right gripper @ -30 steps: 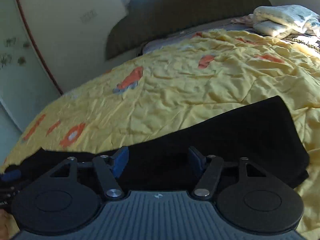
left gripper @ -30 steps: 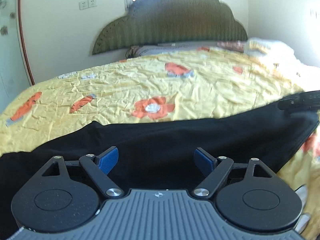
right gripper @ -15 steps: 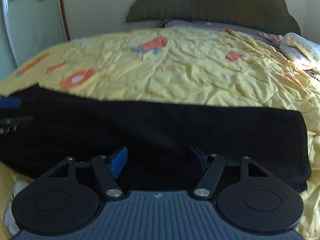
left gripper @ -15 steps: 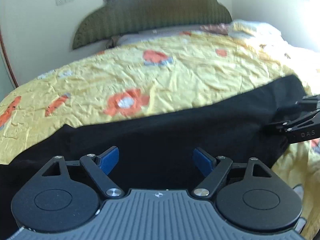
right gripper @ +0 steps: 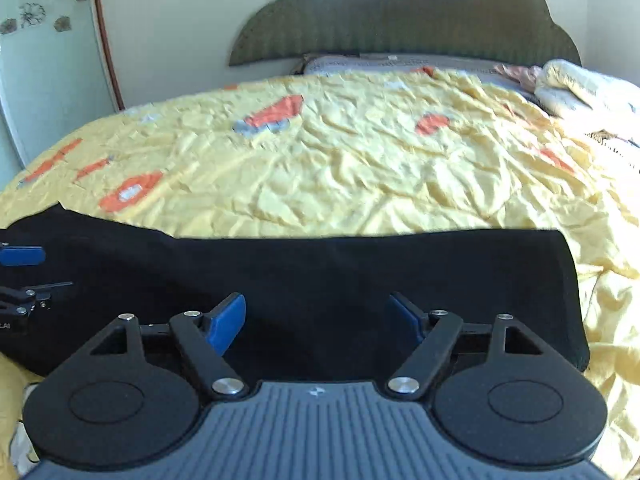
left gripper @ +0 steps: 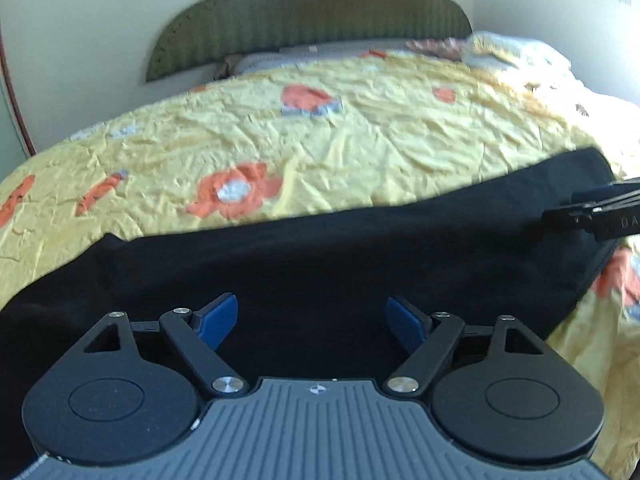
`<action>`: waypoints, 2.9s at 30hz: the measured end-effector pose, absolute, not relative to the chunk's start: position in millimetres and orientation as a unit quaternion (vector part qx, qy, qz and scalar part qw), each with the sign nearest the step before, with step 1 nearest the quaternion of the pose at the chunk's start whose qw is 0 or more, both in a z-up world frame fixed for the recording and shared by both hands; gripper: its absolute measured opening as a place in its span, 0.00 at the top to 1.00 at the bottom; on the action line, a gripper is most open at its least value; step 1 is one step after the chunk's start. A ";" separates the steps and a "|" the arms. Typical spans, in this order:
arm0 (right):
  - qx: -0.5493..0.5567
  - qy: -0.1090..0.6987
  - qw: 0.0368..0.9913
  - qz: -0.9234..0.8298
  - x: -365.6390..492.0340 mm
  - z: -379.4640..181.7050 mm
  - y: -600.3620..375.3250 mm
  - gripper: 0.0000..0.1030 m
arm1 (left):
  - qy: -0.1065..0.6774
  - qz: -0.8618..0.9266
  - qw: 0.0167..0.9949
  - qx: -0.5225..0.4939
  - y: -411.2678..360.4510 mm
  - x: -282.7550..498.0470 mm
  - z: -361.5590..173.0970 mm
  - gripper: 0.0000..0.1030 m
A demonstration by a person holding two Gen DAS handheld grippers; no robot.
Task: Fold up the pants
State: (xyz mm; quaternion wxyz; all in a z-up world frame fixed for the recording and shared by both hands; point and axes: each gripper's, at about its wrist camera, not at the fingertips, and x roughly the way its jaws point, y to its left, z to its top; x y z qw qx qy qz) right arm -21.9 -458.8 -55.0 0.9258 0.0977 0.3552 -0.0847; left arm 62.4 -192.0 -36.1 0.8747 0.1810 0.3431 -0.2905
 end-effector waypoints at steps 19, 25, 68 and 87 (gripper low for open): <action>-0.006 0.335 0.929 0.160 58.6 -35.2 -317.8 0.19 | 0.374 -0.173 0.900 0.141 -91.5 111.2 -26.2 0.17; 0.159 0.314 0.888 0.295 150.9 -16.3 -319.3 0.19 | 0.360 -0.184 0.905 0.131 -70.7 86.6 -25.6 0.17; -0.252 0.203 0.854 0.408 74.2 -35.5 34.3 0.81 | 0.392 0.057 0.861 -0.320 199.0 104.1 -3.5 0.53; -0.091 0.244 0.857 0.445 70.6 -10.1 -17.7 0.93 | 0.344 0.104 0.911 -0.202 178.5 71.6 5.9 0.73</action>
